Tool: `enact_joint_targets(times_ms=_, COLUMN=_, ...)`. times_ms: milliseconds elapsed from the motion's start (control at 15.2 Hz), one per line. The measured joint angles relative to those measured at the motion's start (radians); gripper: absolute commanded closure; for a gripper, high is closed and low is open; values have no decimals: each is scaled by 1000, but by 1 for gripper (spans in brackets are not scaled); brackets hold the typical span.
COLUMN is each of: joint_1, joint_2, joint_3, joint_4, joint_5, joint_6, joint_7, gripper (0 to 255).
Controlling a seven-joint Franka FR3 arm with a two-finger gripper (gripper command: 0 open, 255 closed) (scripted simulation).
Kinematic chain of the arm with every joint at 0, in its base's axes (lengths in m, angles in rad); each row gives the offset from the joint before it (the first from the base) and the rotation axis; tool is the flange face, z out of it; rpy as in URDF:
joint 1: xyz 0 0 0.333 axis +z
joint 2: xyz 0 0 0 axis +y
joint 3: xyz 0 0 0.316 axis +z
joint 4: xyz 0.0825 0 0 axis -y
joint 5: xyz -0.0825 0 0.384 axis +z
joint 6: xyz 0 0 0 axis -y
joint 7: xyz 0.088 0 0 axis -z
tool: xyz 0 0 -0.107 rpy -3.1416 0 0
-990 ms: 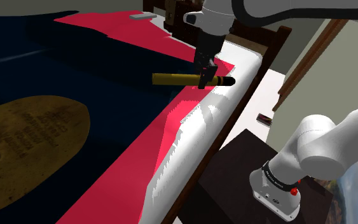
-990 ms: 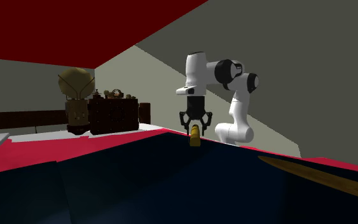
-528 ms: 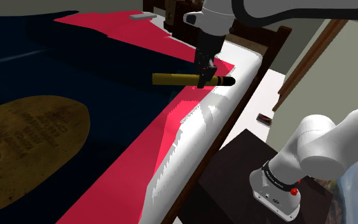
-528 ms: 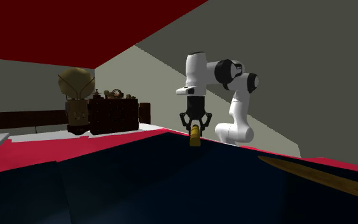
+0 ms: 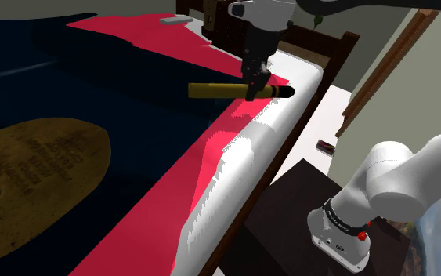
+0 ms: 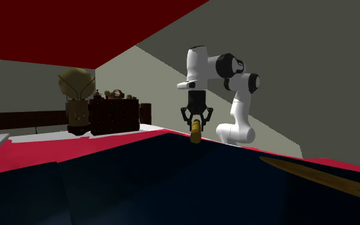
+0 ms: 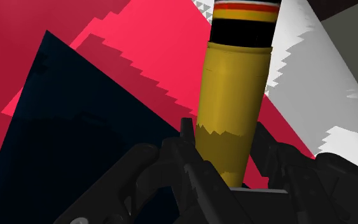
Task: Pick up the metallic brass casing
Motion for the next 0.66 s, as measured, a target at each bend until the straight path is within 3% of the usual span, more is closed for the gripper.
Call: enact_joint_targets(times_ms=660, joint_1=-2, joint_2=24, joint_3=-2, joint_4=152, joint_5=-4, joint_6=-128, joint_7=3, gripper=255)
